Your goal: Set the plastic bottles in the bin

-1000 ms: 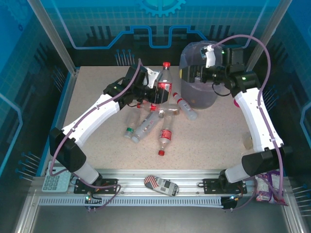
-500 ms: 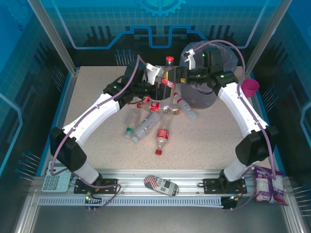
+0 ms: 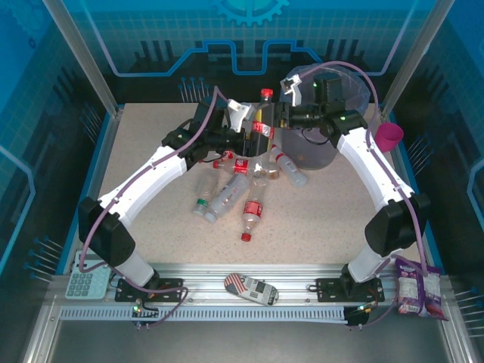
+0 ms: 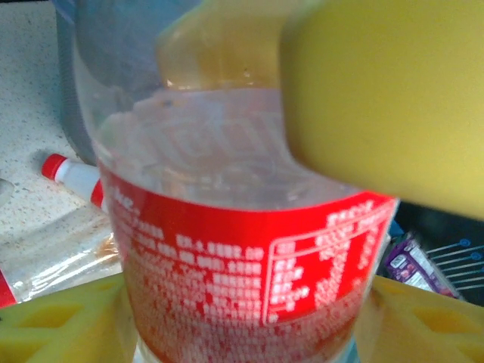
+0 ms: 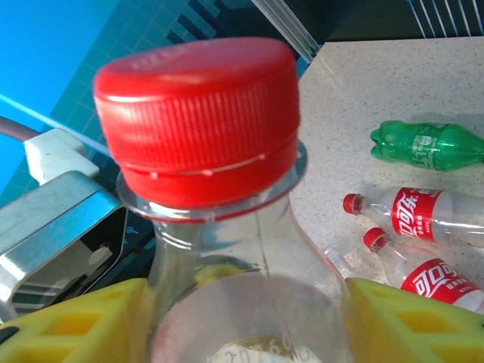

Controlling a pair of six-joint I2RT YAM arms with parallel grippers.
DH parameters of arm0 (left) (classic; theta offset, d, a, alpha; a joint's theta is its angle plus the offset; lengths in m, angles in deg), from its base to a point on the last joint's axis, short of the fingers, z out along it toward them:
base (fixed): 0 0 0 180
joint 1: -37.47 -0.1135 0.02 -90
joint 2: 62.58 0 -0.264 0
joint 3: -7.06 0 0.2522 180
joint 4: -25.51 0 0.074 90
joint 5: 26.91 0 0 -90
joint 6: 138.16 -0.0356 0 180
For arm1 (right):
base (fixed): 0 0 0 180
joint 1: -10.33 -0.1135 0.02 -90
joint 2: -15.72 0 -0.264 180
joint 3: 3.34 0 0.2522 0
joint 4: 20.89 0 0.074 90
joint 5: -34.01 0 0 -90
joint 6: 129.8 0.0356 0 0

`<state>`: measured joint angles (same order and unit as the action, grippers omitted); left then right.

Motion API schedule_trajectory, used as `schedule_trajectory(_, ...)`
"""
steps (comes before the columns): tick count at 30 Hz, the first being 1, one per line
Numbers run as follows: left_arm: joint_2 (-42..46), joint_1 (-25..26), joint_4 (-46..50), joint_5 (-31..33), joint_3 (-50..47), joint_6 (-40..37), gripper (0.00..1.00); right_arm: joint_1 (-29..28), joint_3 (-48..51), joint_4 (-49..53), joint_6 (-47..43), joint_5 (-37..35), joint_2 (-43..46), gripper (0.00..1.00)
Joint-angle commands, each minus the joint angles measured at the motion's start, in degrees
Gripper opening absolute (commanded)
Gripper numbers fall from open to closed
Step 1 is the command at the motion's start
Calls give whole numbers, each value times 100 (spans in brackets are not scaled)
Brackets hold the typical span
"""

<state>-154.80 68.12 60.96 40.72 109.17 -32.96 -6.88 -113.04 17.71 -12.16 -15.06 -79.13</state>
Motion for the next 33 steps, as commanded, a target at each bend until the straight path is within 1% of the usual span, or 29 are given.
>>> schedule_trajectory(1,215,-123,-398,-57,-215,154,86,-20,-218,204,-216,-201,25,60)
schedule_trajectory(6,735,-431,-637,-83,-751,395,99,171,-575,283,-320,-432,76,57)
schedule_trajectory(7,843,-499,-587,-92,-860,414,99,221,-689,296,-346,-470,86,56)
schedule_trajectory(11,1246,-736,-282,-4,-1287,359,99,447,-1250,396,-443,-767,73,54)
schedule_trajectory(15,1529,-910,232,370,-1654,261,99,707,-1630,337,-479,-1358,162,53)
schedule_trajectory(17,1614,-981,461,596,-1771,225,99,894,-1640,75,-350,-1522,259,52)
schedule_trajectory(20,1665,-1108,739,854,-1898,221,97,1361,-1557,-461,14,-1571,282,52)
schedule_trajectory(23,1612,-1206,904,978,-1943,253,96,1833,-1525,-840,388,-1605,165,51)
schedule_trajectory(26,1528,-1229,951,1033,-1960,255,95,2107,-1489,-1014,597,-1661,30,51)
schedule_trajectory(31,1414,-1240,1029,1210,-1998,205,94,2196,-1638,-692,523,-1982,-372,51)
schedule_trajectory(33,1355,-1238,1121,1292,-2006,138,91,2182,-1635,-579,420,-2137,-554,51)
